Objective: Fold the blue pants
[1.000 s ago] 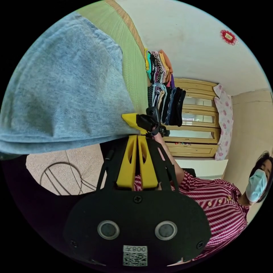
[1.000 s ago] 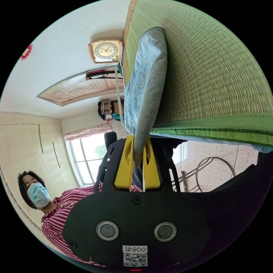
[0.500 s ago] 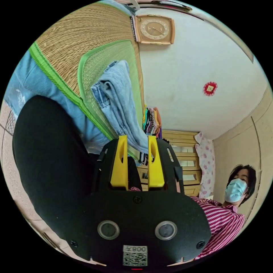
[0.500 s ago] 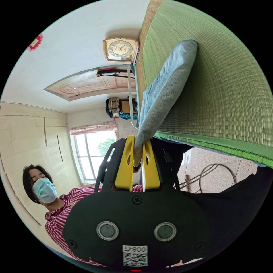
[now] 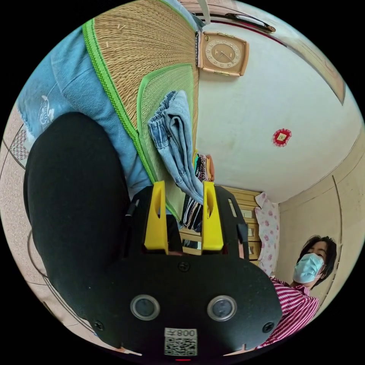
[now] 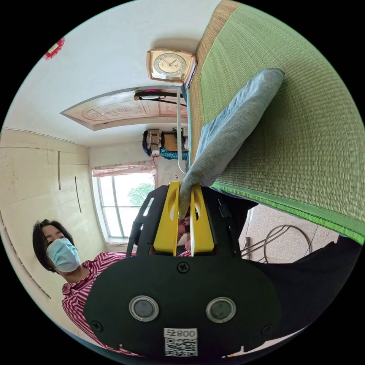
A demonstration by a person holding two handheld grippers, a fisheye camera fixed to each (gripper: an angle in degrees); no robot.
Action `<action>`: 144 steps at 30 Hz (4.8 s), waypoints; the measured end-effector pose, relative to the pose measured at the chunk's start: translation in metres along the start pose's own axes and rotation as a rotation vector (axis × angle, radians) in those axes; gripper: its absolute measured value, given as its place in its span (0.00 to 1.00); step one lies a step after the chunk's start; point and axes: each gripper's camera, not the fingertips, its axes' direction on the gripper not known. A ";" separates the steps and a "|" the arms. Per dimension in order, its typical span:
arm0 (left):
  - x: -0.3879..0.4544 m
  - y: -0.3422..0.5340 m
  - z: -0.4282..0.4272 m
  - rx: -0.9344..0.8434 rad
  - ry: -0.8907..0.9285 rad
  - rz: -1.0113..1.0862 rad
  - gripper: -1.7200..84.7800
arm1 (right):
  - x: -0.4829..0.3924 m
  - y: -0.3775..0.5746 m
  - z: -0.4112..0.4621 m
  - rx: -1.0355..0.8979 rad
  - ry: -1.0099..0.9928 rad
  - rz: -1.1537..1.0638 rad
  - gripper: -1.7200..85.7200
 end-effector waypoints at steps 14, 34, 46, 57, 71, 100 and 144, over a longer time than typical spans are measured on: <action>-0.002 -0.023 0.021 0.051 0.032 -0.078 0.17 | 0.020 -0.013 -0.009 0.023 -0.014 0.023 0.06; 0.006 0.026 0.077 0.054 -0.032 -0.073 0.11 | 0.074 -0.026 -0.037 0.047 -0.012 0.075 0.05; 0.024 0.083 0.133 0.017 -0.044 -0.035 0.09 | 0.082 -0.039 -0.073 0.067 -0.047 0.033 0.06; 0.022 0.159 0.200 0.022 -0.062 -0.035 0.09 | 0.100 -0.040 -0.114 0.080 -0.076 0.027 0.06; 0.086 0.229 0.357 -0.069 -0.129 0.157 0.08 | 0.058 -0.064 -0.225 0.177 -0.163 -0.118 0.05; 0.264 0.525 1.125 -1.005 0.043 0.744 0.08 | -0.020 0.248 -0.793 1.294 0.032 -0.387 0.04; 0.205 0.529 1.040 -0.945 -0.029 0.687 0.02 | -0.447 0.480 -0.413 2.073 0.963 -0.095 0.10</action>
